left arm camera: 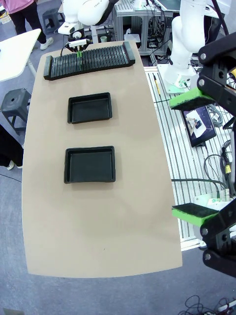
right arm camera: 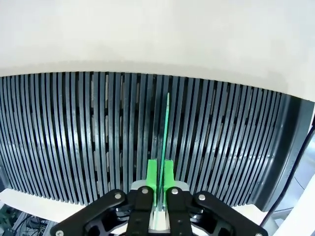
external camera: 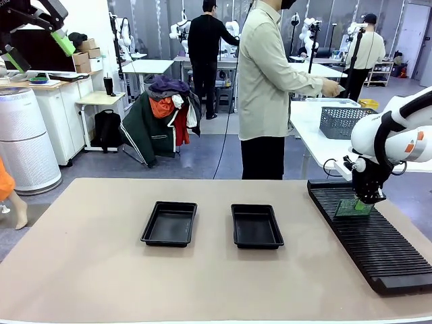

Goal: Inspect and transfer BCBs to ESD trays.
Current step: Pick up the Blank PCB from the PCB Rack and place it in the left ESD tray.

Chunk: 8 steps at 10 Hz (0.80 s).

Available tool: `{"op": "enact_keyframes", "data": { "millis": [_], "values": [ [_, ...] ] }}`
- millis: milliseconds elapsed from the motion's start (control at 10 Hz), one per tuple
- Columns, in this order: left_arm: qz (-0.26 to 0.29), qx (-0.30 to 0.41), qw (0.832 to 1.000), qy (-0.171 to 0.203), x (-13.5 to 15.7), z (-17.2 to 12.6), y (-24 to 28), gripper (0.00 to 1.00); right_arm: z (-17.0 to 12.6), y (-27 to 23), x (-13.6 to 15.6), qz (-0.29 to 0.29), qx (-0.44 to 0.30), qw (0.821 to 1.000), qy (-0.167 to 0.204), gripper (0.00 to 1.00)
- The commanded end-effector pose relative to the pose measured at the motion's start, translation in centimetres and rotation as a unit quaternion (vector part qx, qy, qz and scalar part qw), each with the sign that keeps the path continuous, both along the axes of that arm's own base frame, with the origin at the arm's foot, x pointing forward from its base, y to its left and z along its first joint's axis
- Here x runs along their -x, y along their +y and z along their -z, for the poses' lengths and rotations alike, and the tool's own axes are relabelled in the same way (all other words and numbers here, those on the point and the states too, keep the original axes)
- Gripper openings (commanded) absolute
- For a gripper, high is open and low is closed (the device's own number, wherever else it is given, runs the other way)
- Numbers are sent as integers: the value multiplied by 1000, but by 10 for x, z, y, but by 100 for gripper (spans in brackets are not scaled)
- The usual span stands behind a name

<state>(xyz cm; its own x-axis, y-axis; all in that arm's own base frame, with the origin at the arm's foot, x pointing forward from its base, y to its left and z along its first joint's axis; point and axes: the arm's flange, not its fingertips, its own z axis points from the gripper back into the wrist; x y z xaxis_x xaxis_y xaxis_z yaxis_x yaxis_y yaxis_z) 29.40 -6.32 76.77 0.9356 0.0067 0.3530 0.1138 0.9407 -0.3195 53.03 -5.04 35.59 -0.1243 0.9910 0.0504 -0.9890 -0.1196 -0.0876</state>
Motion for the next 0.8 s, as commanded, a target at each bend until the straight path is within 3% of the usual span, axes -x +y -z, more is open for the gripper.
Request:
{"op": "enact_keyframes", "data": {
  "millis": [0,100,500,700],
  "values": [
    [1,1,1000,1,0,1,0,100,-1,0,-5,10,9,1000,14,0],
    [1,1,1000,1,0,1,0,100,-2,0,-5,11,9,1000,16,3],
    [1,1,1000,1,0,1,0,100,-12,-3,-4,18,5,1000,13,0],
    [1,1,1000,1,0,1,0,100,-43,-3,6,41,-2,999,9,0]
  ]
}}
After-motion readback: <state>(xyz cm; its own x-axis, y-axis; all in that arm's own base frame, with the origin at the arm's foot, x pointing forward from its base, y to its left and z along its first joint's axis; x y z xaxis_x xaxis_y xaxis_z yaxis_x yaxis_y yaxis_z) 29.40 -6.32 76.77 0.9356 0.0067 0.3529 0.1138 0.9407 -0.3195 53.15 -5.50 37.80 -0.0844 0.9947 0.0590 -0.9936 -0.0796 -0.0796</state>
